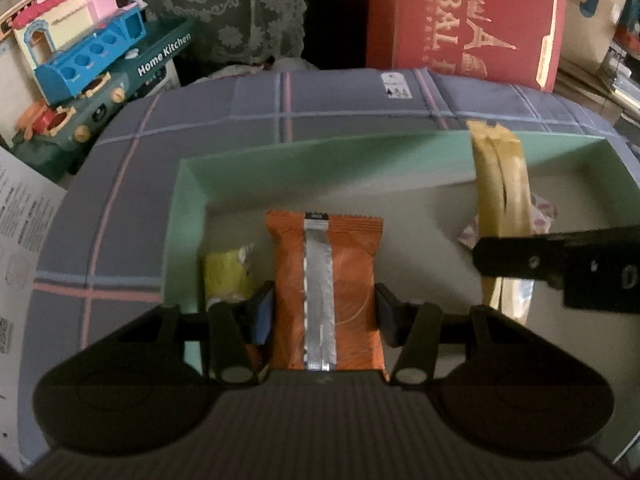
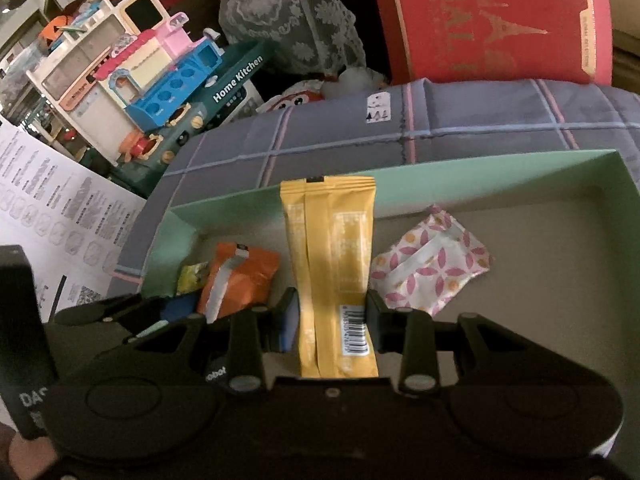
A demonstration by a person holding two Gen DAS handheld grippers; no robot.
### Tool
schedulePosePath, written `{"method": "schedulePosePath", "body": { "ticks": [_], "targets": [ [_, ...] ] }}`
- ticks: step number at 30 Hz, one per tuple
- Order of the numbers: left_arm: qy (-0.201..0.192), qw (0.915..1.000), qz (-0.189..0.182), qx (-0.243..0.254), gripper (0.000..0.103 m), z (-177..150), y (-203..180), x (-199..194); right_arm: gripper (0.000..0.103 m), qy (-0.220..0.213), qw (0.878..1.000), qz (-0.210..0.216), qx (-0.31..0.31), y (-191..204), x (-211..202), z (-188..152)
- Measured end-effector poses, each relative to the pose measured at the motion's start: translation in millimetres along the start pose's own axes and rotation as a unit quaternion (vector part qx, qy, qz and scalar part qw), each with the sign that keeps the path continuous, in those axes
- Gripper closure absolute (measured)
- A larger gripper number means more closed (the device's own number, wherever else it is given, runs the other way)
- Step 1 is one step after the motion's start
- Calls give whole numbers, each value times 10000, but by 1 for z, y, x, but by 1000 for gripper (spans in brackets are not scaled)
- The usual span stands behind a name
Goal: Organize snacks
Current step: 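Lower both packets into the green tray beside the Sunbites bar and release, then move both grippers back over the snack pile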
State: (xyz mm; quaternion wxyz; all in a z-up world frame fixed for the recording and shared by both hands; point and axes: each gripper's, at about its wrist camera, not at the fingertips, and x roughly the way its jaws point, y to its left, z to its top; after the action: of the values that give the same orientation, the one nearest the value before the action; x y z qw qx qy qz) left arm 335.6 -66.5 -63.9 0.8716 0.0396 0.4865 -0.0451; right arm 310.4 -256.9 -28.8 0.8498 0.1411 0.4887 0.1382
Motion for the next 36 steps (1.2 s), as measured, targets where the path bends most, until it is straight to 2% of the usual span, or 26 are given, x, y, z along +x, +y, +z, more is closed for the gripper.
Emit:
{"method": "schedulePosePath", "body": {
  "ticks": [2,3,4,5,6,7,8,12,19,30,36],
  "targets": [
    [-161,9998,94,45,50,4,-2,-3,68,-21,10000,4,-17,1,3,3],
    [-231,9997,76,41,48,6,-3,-7,64,-45,10000,9,-61,3,2,3],
    [-301,9995,30,41,40,7,-3,-11,62,-85,9999,-1,-86,4,0,3],
    [-379,9993,-2,51,33,7,-3,-16,48,-140,9998,21,-119,6,-3,4],
    [-466,9989,20,66,20,7,-4,-21,27,-208,9997,61,-146,7,-7,4],
    [-597,9981,91,90,11,6,-5,-28,17,-301,9994,57,-157,6,-13,3],
    [-692,9974,139,112,9,6,-6,-34,4,-425,9990,46,-154,6,-20,1],
    [-835,9963,122,144,0,5,-10,-54,0,-534,9984,81,-152,3,-40,-2],
    [-696,9975,82,-35,0,-11,-11,-83,0,-523,9986,22,-24,-6,-73,-17],
    [-682,9969,-162,351,0,-65,-49,-141,0,-868,9961,102,123,-24,-150,-62],
    [-597,9967,-287,459,0,-102,-66,-162,0,-1124,9934,-232,-73,-32,-189,-99]
  ]
}}
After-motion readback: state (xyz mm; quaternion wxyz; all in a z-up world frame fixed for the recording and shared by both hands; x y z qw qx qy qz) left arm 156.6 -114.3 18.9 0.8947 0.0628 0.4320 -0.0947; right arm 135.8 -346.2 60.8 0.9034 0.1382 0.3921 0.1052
